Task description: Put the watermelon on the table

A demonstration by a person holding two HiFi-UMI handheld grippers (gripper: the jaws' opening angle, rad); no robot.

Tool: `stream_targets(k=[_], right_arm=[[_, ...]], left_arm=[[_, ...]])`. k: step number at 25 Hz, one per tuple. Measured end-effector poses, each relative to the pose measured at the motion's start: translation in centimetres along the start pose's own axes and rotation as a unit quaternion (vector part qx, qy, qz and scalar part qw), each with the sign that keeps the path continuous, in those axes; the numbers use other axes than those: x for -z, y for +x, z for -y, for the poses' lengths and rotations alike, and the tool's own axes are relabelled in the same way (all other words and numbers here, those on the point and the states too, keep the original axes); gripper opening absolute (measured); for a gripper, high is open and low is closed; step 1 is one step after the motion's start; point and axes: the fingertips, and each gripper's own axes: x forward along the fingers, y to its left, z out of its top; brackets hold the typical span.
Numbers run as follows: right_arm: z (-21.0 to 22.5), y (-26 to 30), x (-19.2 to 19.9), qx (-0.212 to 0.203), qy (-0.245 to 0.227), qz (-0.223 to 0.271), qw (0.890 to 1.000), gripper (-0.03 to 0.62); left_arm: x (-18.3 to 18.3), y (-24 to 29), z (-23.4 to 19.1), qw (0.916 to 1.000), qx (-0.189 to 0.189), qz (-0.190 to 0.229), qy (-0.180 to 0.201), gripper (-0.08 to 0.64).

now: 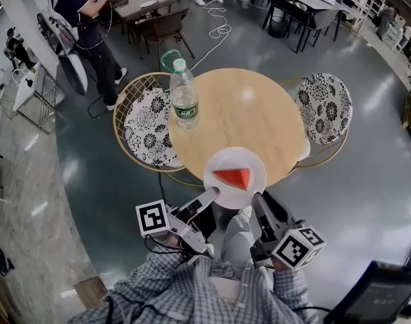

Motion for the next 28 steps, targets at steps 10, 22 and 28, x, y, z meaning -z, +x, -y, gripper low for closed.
stream_targets(k=[10,22,28], right_arm=[[5.1,3.0,-5.5,-0.005,0.002,-0.017,1.000,0.098],[11.4,6.1,-11.4,-0.024,-0.006,-0.057,0.998,0.098],[13.6,7.3,-13.1,-0.032,0.000,-0.065,0.997,0.098]], left_arm=[[-2.2,7.5,-0.6,0.9999,-0.008,0.014,0.004,0.035],[-4.0,15.8,-1.8,0.9988,-0.014,0.047,0.011,0.035],[-4.6,18.4,-2.2,0.9978,-0.021,0.061,0.013,0.035]])
